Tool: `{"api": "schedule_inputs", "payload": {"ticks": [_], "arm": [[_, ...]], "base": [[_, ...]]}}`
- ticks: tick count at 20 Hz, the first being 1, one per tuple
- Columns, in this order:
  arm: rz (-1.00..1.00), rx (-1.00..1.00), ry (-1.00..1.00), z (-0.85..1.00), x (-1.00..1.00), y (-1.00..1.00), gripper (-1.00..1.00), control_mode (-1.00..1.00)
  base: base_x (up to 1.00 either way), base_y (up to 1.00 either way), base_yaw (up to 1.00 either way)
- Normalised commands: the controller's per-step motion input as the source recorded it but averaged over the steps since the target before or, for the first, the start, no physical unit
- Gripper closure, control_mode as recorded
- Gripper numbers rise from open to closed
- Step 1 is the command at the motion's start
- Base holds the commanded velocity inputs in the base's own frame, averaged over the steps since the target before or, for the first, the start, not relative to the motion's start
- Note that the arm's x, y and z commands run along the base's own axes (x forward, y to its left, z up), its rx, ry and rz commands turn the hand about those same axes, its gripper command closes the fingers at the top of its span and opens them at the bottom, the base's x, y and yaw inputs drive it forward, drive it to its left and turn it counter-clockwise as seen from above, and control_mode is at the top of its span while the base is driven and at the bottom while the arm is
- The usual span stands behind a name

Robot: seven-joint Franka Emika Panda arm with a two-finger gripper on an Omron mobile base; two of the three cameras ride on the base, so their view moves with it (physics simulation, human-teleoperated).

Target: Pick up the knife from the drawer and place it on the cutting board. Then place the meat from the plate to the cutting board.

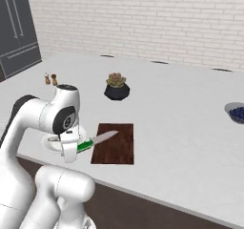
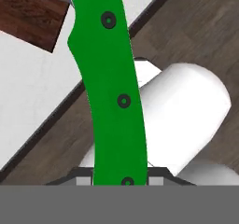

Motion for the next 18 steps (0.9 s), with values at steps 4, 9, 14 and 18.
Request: {"api": "schedule_inputs", "payload": {"ticks": [4, 9, 14, 18], "arm": [[0.12, 0.0, 0.17, -0.91, 1.0, -0.23, 1.0, -1.0], [0.12, 0.0, 0.05, -0.79, 1.0, -0.07, 1.0, -1.0], [0.07, 0.0, -0.1, -0.38, 1.0, -0.22, 1.0, -1.0], [0.03, 0.0, -0.02, -0.11, 1.0, -0.14, 1.0, -1.0]], "base": [[0.0, 0.0, 0.0], [0.0, 0.0, 0.0], [0.0, 0.0, 0.0], [0.0, 0.0, 0.0]]}}
